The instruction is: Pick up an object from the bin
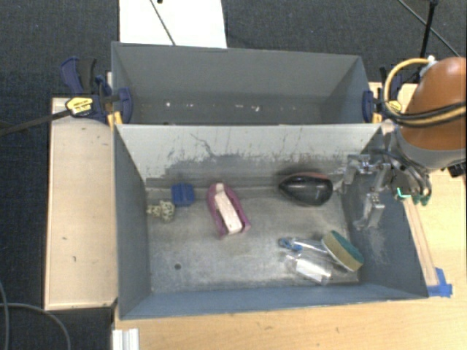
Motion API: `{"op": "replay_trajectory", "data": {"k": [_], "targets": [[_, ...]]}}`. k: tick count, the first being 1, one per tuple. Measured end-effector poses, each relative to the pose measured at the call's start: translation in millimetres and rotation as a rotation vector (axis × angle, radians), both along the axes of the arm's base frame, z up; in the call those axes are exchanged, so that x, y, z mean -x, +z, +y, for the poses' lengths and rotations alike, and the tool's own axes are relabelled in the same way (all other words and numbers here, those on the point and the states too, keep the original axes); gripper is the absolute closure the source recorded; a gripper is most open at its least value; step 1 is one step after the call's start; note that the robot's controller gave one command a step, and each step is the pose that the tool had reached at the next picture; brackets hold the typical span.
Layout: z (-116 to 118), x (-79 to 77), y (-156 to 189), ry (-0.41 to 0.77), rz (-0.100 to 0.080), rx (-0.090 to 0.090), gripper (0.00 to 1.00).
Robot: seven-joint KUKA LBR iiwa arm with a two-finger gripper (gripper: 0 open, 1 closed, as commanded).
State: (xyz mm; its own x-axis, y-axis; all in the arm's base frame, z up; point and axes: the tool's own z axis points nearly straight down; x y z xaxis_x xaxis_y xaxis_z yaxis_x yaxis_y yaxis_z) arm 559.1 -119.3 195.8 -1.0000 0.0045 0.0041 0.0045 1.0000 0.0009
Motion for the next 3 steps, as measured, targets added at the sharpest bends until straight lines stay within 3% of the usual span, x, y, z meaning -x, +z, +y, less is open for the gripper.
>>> {"op": "replay_trajectory", "data": {"k": [1,2,3], "targets": [[-9.9,3.5,-78.5,-0.048,0.000,0.000,0.00],[-29.1,39.2,-121.6,0.331,-0.013,0.003,0.00],[28.5,70.9,-121.1,1.030,-0.022,0.010,0.00]]}}
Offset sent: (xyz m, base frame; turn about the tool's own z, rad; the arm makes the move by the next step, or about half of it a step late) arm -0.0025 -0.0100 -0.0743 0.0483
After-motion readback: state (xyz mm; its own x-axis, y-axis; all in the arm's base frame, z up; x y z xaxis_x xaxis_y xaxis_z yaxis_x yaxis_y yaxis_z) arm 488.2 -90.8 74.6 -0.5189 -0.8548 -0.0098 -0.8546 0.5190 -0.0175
